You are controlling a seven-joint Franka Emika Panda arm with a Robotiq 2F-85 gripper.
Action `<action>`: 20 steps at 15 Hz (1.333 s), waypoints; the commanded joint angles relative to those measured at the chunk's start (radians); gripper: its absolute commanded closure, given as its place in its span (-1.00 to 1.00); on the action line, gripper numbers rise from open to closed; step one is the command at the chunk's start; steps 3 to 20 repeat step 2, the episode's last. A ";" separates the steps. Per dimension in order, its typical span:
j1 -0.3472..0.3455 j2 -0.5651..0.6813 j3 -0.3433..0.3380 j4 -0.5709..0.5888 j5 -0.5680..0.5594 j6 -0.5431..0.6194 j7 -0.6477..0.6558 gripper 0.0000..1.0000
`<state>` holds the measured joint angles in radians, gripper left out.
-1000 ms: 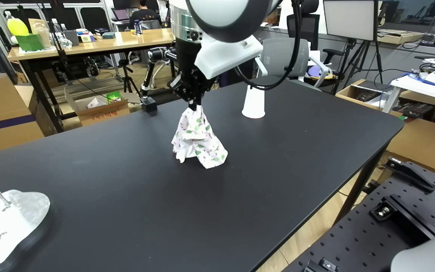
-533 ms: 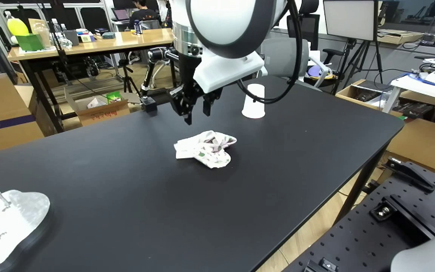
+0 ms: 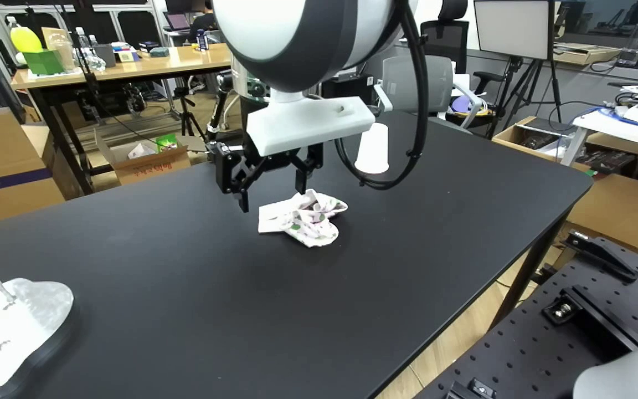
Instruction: Take the cloth off the stand and put it on the table
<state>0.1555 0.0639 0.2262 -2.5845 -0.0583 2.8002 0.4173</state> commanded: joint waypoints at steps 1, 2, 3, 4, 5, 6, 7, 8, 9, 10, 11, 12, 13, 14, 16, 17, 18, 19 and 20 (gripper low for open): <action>0.025 -0.005 -0.021 0.000 0.031 -0.011 -0.008 -1.00; 0.025 -0.007 -0.020 0.000 0.039 -0.014 -0.007 -1.00; 0.025 -0.007 -0.020 0.000 0.039 -0.014 -0.007 -1.00; 0.025 -0.007 -0.020 0.000 0.039 -0.014 -0.007 -1.00; 0.025 -0.007 -0.020 0.000 0.039 -0.014 -0.007 -1.00; 0.025 -0.007 -0.020 0.000 0.039 -0.014 -0.007 -1.00; 0.025 -0.007 -0.020 0.000 0.039 -0.014 -0.007 -1.00; 0.025 -0.007 -0.020 0.000 0.039 -0.014 -0.007 -1.00; 0.025 -0.007 -0.020 0.000 0.039 -0.014 -0.007 -1.00; 0.025 -0.007 -0.020 0.000 0.039 -0.014 -0.007 -1.00; 0.025 -0.007 -0.020 0.000 0.039 -0.014 -0.007 -1.00; 0.025 -0.007 -0.020 0.000 0.039 -0.014 -0.007 -1.00; 0.025 -0.007 -0.020 0.000 0.039 -0.014 -0.007 -1.00; 0.025 -0.007 -0.020 0.000 0.039 -0.014 -0.007 -1.00; 0.025 -0.007 -0.020 0.000 0.039 -0.014 -0.007 -1.00; 0.025 -0.007 -0.020 0.000 0.039 -0.014 -0.007 -1.00; 0.025 -0.007 -0.020 0.000 0.039 -0.014 -0.007 -1.00; 0.025 -0.007 -0.020 0.000 0.039 -0.014 -0.007 -1.00; 0.025 -0.007 -0.020 0.000 0.039 -0.014 -0.007 -1.00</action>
